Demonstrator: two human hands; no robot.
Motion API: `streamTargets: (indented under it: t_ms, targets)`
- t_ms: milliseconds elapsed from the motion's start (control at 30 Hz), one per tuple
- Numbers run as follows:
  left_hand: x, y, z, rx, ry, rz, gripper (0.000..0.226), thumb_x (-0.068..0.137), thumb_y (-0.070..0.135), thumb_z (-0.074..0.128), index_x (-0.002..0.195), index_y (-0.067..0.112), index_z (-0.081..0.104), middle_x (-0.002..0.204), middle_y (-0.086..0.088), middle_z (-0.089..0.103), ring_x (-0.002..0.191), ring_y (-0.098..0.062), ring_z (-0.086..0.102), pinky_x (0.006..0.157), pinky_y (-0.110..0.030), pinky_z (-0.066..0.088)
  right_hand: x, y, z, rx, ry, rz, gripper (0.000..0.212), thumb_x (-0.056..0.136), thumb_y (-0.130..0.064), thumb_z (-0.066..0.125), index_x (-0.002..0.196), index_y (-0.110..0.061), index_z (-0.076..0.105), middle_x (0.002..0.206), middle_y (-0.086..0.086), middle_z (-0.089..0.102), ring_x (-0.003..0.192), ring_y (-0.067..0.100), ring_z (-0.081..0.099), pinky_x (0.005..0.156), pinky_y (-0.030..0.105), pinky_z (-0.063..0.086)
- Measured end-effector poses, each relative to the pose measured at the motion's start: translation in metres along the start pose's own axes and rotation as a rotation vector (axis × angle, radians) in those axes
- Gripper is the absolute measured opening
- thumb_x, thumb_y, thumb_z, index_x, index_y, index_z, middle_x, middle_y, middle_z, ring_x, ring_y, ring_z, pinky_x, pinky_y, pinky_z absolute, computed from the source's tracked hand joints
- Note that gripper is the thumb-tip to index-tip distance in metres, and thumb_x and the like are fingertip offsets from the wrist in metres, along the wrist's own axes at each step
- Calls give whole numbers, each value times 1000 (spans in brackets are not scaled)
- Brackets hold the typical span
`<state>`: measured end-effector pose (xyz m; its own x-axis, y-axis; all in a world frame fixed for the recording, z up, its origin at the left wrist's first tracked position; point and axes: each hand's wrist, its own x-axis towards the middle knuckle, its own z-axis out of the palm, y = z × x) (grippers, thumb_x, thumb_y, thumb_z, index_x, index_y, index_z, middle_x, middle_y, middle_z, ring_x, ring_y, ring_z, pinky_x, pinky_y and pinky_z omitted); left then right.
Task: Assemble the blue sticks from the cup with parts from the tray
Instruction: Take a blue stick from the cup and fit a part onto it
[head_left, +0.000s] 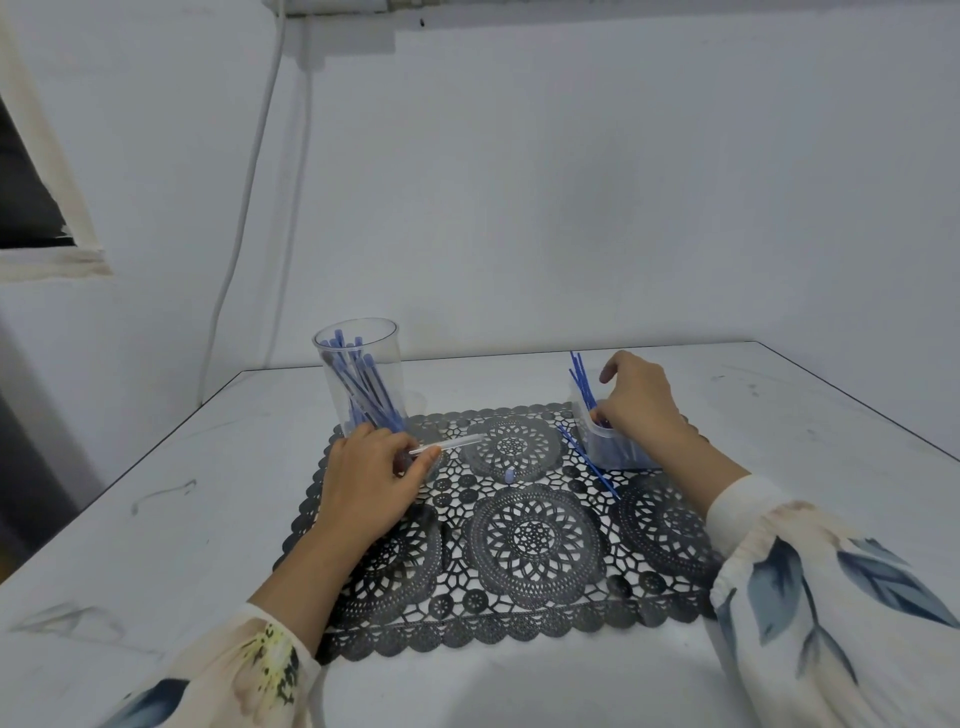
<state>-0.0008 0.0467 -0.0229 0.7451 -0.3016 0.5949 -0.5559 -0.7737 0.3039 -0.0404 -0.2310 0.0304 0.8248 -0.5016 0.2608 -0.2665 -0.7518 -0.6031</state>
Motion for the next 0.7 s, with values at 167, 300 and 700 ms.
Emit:
streamTargets:
  t_ms: [167,300,700]
  targets:
    - [1,-1,-1,-3,-2,2,32,86,49,53,82,22,70,67,12,54,77,-13,46,75,-34,40,2,1,6,-31,80,-115,18,71,2,69,72,-14,61,75,3,58,89,28,57,71,32,45]
    - [1,0,-1,-6,2,2,32,86,48,53,81,22,70,67,12,54,77,-12,46,73,-33,39,0,0,12,57,175,-227,17,86,0,56,88,-7,72,90,11,70,94,27,60,86,32,45]
    - [2,-4,1,31,18,-13,36,87,52,48,78,23,68,68,11,57,77,-12,45,72,-31,35,-22,-20,19,200,491,-762,19,76,8,66,90,-2,73,88,9,65,75,16,61,76,12,44]
